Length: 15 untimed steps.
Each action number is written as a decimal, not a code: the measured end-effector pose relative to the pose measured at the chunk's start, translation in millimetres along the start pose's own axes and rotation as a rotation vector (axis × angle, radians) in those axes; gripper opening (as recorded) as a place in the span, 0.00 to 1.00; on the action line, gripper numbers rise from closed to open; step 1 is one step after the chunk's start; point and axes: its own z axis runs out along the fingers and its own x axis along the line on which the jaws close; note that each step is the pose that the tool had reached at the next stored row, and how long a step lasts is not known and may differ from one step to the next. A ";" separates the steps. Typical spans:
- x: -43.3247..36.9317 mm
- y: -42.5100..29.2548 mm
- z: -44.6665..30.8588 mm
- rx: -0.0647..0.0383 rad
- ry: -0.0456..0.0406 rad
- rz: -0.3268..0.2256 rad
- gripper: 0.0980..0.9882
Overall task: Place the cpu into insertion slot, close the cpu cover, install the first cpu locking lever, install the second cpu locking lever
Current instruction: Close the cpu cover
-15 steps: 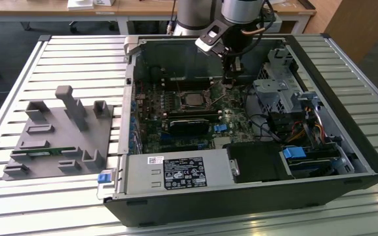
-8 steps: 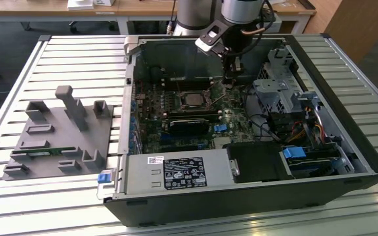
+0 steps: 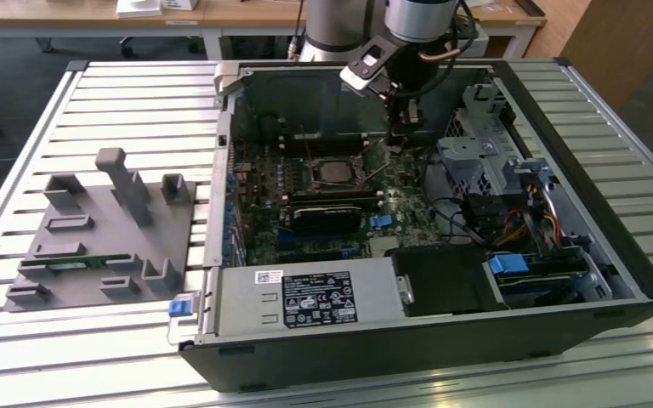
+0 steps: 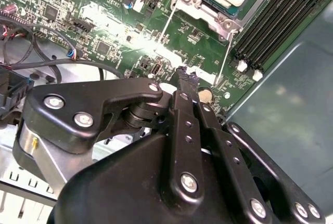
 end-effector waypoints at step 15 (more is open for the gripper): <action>3.1 11.0 5.9 0.004 0.0001 0.000 0.01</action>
